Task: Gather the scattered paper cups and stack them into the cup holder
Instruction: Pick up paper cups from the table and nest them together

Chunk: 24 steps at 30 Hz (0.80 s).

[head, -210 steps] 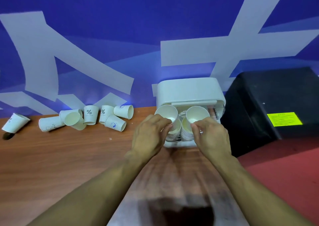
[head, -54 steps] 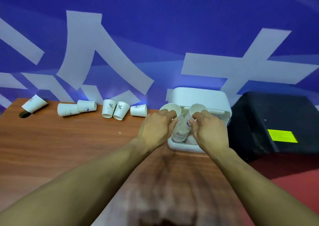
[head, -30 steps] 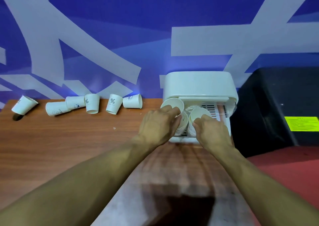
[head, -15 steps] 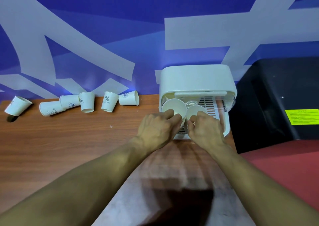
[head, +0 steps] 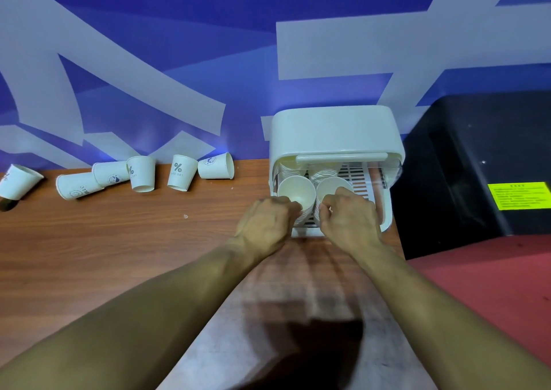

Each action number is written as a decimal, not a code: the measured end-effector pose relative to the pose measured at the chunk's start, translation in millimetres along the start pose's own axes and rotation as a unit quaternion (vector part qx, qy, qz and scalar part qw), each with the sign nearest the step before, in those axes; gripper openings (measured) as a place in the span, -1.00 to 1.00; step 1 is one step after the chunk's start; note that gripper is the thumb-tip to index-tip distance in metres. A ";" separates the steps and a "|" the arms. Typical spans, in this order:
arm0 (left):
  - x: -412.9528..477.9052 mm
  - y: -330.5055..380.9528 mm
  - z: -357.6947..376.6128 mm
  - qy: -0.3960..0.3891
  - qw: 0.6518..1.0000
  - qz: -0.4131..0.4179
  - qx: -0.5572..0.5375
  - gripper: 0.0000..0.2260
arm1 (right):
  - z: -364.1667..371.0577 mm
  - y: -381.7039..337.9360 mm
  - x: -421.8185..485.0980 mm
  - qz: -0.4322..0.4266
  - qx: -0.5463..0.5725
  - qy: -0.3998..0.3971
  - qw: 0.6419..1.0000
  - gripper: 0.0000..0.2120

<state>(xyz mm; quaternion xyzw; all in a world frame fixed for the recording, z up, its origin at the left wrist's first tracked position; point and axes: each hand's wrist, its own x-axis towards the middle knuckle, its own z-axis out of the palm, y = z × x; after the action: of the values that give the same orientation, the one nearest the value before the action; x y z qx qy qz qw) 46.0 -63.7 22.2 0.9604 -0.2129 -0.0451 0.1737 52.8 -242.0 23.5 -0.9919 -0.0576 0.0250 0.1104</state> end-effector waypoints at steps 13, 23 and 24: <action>9.2 -3.1 10.8 -0.036 0.995 -0.089 -0.014 -0.80 | 1.3 -2.6 -1.2 0.018 0.018 -0.002 1.000 -0.76; -19.0 5.2 -22.8 0.045 0.989 -0.118 -0.081 -0.61 | -15.5 -17.9 -15.0 0.034 0.028 -0.006 0.999 -0.69; -28.3 2.7 -28.7 0.065 0.987 -0.122 -0.087 -0.60 | -16.9 -24.0 -19.1 0.028 0.038 0.013 0.999 -0.69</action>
<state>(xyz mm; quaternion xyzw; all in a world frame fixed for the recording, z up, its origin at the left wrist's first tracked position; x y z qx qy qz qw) 24.0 -45.0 50.3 0.9614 -0.0779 -0.0215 0.2631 32.3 -224.7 46.0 -0.9884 -0.0276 0.0174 0.1480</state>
